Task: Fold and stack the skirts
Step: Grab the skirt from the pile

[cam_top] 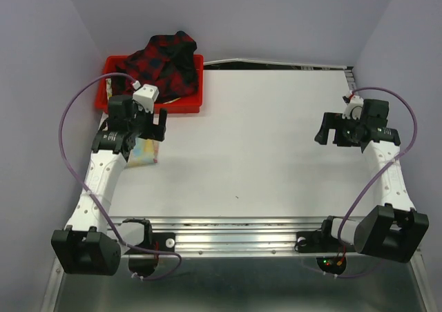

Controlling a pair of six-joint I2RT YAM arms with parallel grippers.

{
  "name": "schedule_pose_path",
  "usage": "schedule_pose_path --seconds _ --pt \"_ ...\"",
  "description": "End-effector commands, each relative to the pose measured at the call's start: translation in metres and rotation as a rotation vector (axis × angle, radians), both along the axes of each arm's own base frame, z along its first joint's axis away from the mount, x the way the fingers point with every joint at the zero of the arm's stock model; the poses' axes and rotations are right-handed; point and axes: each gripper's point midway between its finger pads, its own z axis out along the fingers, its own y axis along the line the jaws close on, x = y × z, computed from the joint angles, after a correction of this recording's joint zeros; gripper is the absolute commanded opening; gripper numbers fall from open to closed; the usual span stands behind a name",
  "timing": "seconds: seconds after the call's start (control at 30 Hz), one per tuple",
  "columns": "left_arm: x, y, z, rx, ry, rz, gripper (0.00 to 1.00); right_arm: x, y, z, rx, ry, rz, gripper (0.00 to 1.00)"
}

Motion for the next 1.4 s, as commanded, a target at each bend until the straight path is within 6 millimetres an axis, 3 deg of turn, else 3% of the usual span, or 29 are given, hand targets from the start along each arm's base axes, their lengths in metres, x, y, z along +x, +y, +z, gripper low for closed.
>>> schedule_pose_path --seconds 0.0,0.13,0.17,0.2,0.23,0.3,0.33,0.4,0.47,0.5,0.53,0.63,0.67,0.87,0.93,0.97,1.13,1.23,1.33,1.37 --pt "0.025 0.003 0.036 0.059 -0.075 -0.031 0.98 0.009 0.002 0.016 0.02 -0.057 0.007 1.0" --pt "0.061 0.013 0.053 0.149 -0.082 -0.034 0.98 0.01 0.001 0.013 0.018 -0.042 0.008 1.0" --pt "0.077 0.014 0.039 0.168 -0.03 -0.035 0.98 0.011 0.002 0.012 0.02 -0.04 0.008 1.0" --pt "0.091 0.018 0.063 0.18 -0.075 -0.027 0.98 0.011 0.002 0.012 0.02 -0.041 0.01 1.0" --pt "0.106 0.02 0.046 0.199 -0.015 -0.052 0.98 0.012 0.002 0.012 0.023 -0.037 0.011 1.0" --pt "0.126 0.024 0.049 0.213 -0.008 -0.058 0.98 0.013 0.002 0.011 0.023 -0.034 0.01 1.0" --pt "0.14 0.027 0.071 0.213 -0.05 -0.062 0.98 0.013 0.001 0.011 0.022 -0.033 0.01 1.0" --pt "0.172 0.032 0.073 0.234 -0.049 -0.077 0.98 0.013 0.002 0.011 0.025 -0.029 0.012 1.0" --pt "0.191 0.028 0.072 0.236 -0.044 -0.113 0.98 0.013 0.002 0.009 0.029 -0.022 0.014 1.0" --pt "0.208 0.028 0.049 0.242 -0.003 -0.132 0.98 0.013 0.002 0.007 0.029 -0.017 0.016 1.0" --pt "0.217 0.026 0.064 0.245 -0.036 -0.14 0.98 0.013 0.002 0.007 0.026 -0.017 0.016 1.0" --pt "0.246 0.025 0.046 0.247 -0.026 -0.155 0.98 0.013 -0.001 0.001 0.018 -0.002 0.009 1.0" --pt "0.257 0.041 0.035 0.249 -0.022 -0.128 0.98 0.012 -0.001 0.0 0.013 0.0 0.007 1.0" --pt "0.279 0.048 -0.004 0.24 -0.009 -0.09 0.98 0.012 -0.002 -0.003 0.011 0.007 0.005 1.0" --pt "0.287 0.054 -0.031 0.248 0.024 -0.065 0.98 0.011 -0.002 -0.006 0.011 0.011 0.001 1.0" --pt "0.289 0.057 -0.03 0.253 0.018 -0.047 0.98 0.011 -0.002 -0.006 0.01 0.011 0.002 1.0" --pt "0.303 0.076 -0.075 0.317 0.072 0.041 0.97 0.011 -0.005 -0.006 0.0 0.014 -0.009 1.0" --pt "0.307 0.082 -0.085 0.341 0.081 0.06 0.96 0.011 -0.005 -0.005 0.001 0.013 -0.011 1.0" --pt "0.31 0.094 -0.088 0.372 0.083 0.12 0.78 0.011 -0.005 -0.004 -0.002 0.012 -0.014 1.0" --pt "0.311 0.095 -0.087 0.372 0.076 0.129 0.64 0.011 -0.006 -0.004 -0.004 0.01 -0.015 1.0"
